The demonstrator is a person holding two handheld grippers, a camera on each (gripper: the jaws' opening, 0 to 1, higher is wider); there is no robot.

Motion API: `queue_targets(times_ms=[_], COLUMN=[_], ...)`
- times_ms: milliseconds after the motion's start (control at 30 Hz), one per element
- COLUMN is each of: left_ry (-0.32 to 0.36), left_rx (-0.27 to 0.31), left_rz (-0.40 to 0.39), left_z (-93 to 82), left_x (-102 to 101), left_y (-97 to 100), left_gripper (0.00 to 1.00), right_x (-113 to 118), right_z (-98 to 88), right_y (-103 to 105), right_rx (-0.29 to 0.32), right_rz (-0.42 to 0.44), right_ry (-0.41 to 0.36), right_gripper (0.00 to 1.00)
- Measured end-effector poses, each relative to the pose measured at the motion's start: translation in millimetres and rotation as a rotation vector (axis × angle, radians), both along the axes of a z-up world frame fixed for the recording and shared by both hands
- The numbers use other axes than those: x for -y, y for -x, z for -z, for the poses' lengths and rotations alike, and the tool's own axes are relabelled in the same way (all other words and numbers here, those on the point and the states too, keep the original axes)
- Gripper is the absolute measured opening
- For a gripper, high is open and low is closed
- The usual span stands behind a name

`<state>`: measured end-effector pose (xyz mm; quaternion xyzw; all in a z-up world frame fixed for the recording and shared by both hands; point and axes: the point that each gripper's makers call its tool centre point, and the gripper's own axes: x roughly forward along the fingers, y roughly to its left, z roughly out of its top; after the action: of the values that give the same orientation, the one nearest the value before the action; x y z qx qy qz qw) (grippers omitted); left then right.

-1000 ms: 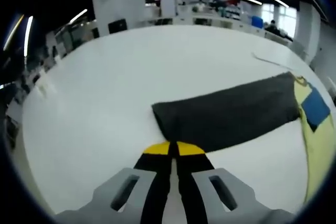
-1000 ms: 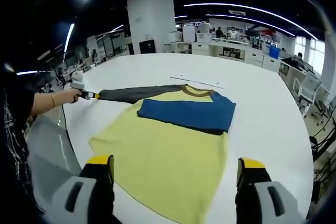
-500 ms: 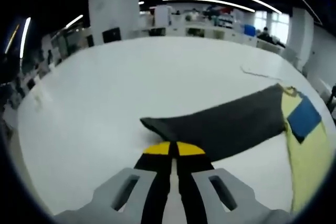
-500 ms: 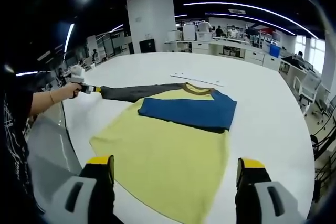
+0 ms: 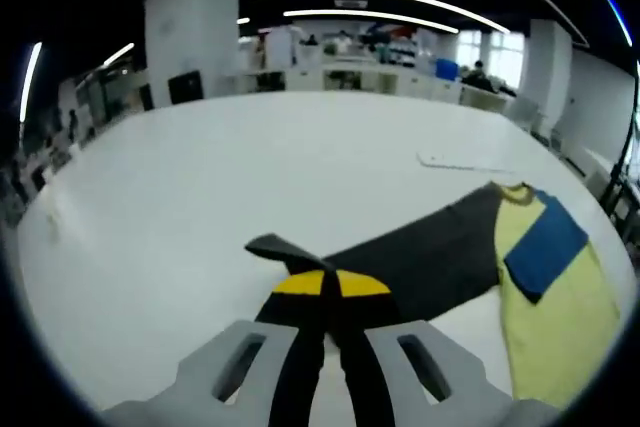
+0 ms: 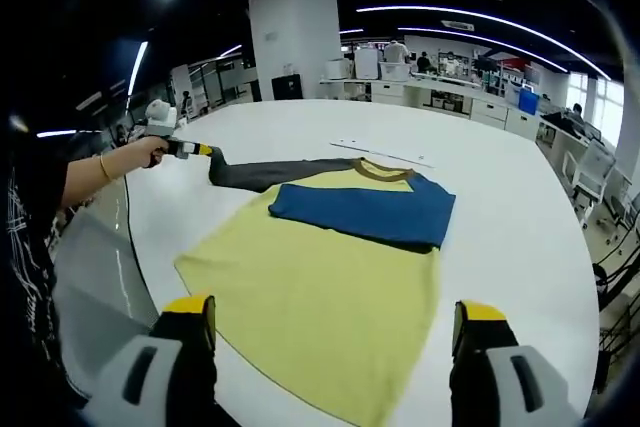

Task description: Fold the garment on the visible template until the final outline fits inside the template.

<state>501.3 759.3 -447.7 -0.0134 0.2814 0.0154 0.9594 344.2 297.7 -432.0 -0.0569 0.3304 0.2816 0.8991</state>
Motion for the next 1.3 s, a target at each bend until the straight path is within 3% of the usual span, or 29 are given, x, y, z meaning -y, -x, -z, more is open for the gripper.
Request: queue_targets(times_ms=[700,1300], left_ry=[-0.027,0.021], left_rx=[0.052,0.086], left_rz=[0.185,0.278], left_z=[-22.7,-40.4], left_x=[77.9,144.0], left_y=[-30.8,-46.1], left_gripper=[0.0,0.0], right_x=[-4.2,-11.2], right_z=[2.2,3.9], right_y=[6.1,7.1], right_rx=[-0.006,-0.008], right_rz=[-0.034,-0.041], right_ry=[-0.001,-0.023], right_gripper=[0.99,0.99])
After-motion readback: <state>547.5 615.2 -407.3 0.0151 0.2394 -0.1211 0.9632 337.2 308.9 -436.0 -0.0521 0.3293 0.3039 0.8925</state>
